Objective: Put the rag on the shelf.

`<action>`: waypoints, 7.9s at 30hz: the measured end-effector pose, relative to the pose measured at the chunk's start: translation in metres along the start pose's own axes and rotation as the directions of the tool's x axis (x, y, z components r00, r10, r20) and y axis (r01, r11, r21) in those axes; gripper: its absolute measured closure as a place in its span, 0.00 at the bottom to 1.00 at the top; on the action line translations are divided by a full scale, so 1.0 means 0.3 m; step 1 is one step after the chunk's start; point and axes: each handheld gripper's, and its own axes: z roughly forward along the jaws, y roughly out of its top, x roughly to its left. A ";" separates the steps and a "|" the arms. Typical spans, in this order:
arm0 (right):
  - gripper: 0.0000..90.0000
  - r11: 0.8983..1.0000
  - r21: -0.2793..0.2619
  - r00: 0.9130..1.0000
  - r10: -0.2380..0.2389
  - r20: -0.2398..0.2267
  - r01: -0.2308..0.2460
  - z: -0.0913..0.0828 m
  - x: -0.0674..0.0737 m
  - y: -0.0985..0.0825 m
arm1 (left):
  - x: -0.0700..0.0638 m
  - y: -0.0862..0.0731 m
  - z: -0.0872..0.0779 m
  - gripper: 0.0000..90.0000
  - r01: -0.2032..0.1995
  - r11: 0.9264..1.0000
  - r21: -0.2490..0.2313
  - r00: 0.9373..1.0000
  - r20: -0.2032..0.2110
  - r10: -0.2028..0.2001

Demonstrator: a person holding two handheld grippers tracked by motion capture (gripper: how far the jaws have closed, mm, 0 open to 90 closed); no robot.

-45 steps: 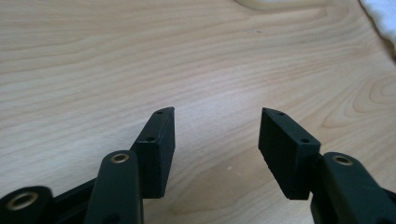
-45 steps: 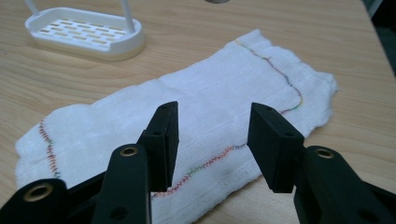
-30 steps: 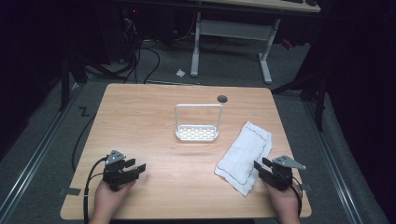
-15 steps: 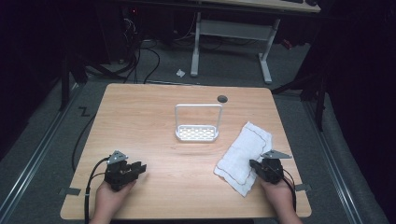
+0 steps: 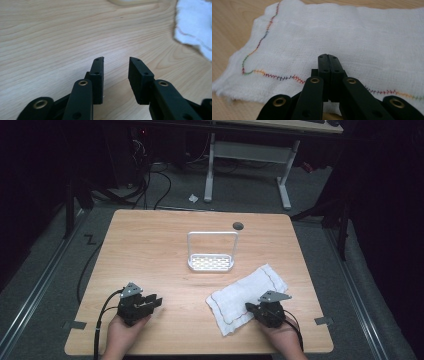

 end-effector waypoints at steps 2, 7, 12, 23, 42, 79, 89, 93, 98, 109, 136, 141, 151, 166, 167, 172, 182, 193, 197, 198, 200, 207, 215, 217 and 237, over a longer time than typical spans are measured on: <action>1.00 1.000 0.008 1.000 -0.028 -0.012 0.028 0.006 0.023 0.006 | -0.038 0.016 0.018 0.69 -0.026 0.999 -0.018 0.999 0.026 0.027; 1.00 0.998 0.009 0.998 -0.063 -0.024 0.063 0.012 0.047 0.010 | -0.147 0.092 0.134 0.64 -0.043 0.999 -0.024 0.991 0.122 0.046; 1.00 0.998 0.005 0.998 -0.062 -0.032 0.062 0.011 0.043 0.007 | -0.256 0.179 0.312 0.60 -0.082 0.997 0.004 0.980 0.182 0.080; 1.00 0.998 0.001 0.997 -0.068 -0.045 0.068 0.012 0.041 0.005 | -0.307 0.172 0.405 0.94 -0.113 0.983 0.143 0.979 0.183 0.086; 1.00 0.996 -0.021 0.986 -0.090 -0.137 0.087 0.001 0.088 0.017 | -0.377 -0.059 0.150 0.93 -0.099 0.981 0.164 0.960 0.274 0.051; 0.88 0.999 0.030 0.999 -0.044 -0.008 0.045 0.095 0.029 0.110 | -0.383 -0.013 0.220 0.94 -0.172 0.981 0.091 0.980 0.114 0.161; 0.85 0.996 -0.006 0.996 -0.089 -0.026 0.089 0.126 0.108 0.111 | -0.336 -0.032 0.177 0.91 -0.137 0.986 0.092 0.986 0.107 0.127; 0.84 0.996 -0.020 0.996 -0.084 -0.031 0.084 0.124 0.108 0.103 | -0.315 0.001 0.188 0.73 -0.119 0.990 0.070 0.988 0.104 0.112; 0.83 0.996 -0.029 0.995 -0.091 -0.035 0.090 0.123 0.107 0.097 | -0.236 0.089 0.235 0.55 -0.054 0.998 0.028 0.996 0.069 0.052; 0.82 0.995 -0.034 0.994 -0.097 -0.049 0.095 0.122 0.101 0.093 | -0.148 0.167 0.331 0.49 0.012 1.000 0.006 1.000 -0.004 -0.012; 0.72 0.998 -0.012 0.999 0.054 -0.003 -0.054 0.259 0.009 0.243 | -0.158 0.148 0.357 0.92 0.037 0.998 0.050 0.997 0.068 -0.040; 0.74 0.999 -0.016 0.999 0.048 0.012 -0.047 0.244 0.011 0.232 | -0.156 0.147 0.355 0.92 0.038 0.998 0.052 0.997 0.070 -0.041; 0.91 0.997 -0.046 0.997 0.061 -0.039 -0.063 0.250 0.016 0.209 | -0.157 0.146 0.355 0.92 0.036 0.998 0.051 0.997 0.069 -0.040; 0.94 0.988 -0.150 1.000 0.017 -0.018 -0.020 0.191 0.046 0.222 | -0.180 0.142 0.315 0.95 -0.014 0.999 -0.050 0.999 0.044 0.016; 0.94 0.987 -0.159 1.000 0.013 -0.016 -0.016 0.184 0.048 0.224 | -0.182 0.150 0.302 0.95 -0.008 0.997 -0.076 0.999 0.049 0.012; 0.94 0.980 -0.197 1.000 0.007 0.006 -0.005 0.158 0.054 0.234 | -0.204 0.191 0.268 0.95 -0.023 0.992 -0.123 0.998 0.058 0.031; 0.94 0.960 -0.278 0.999 -0.011 0.039 0.021 0.092 0.057 0.288 | -0.236 0.263 0.202 0.95 -0.065 0.976 -0.206 0.995 0.062 0.079; 0.94 0.925 -0.372 0.996 -0.056 0.068 0.078 -0.021 0.077 0.399 | -0.285 0.381 0.096 0.95 -0.136 0.942 -0.307 0.987 0.038 0.155; 0.94 0.915 -0.392 0.994 -0.073 0.079 0.098 -0.046 0.091 0.427 | -0.288 0.411 0.059 0.95 -0.152 0.931 -0.331 0.985 0.027 0.170; 0.94 0.906 -0.409 0.993 -0.077 0.086 0.105 -0.063 0.099 0.448 | -0.293 0.430 0.033 0.95 -0.158 0.923 -0.352 0.984 0.021 0.176; 0.94 0.899 -0.424 0.993 -0.077 0.088 0.108 -0.077 0.103 0.466 | -0.296 0.447 0.012 0.95 -0.168 0.915 -0.367 0.983 0.010 0.185; 0.94 0.871 -0.474 0.991 -0.089 0.101 0.127 -0.124 0.122 0.537 | -0.302 0.505 -0.049 0.95 -0.192 0.890 -0.414 0.977 0.001 0.211; 0.94 0.847 -0.512 0.989 -0.100 0.108 0.141 -0.176 0.137 0.611 | -0.314 0.583 -0.105 0.95 -0.234 0.857 -0.458 0.969 -0.035 0.246; 0.94 0.844 -0.516 0.989 -0.101 0.109 0.143 -0.182 0.138 0.620 | -0.314 0.593 -0.111 0.95 -0.235 0.855 -0.462 0.968 -0.035 0.247; 0.94 0.812 -0.571 0.988 -0.052 0.143 0.125 -0.257 0.035 0.787 | -0.315 0.821 -0.088 0.95 -0.261 0.835 -0.484 0.960 -0.042 0.277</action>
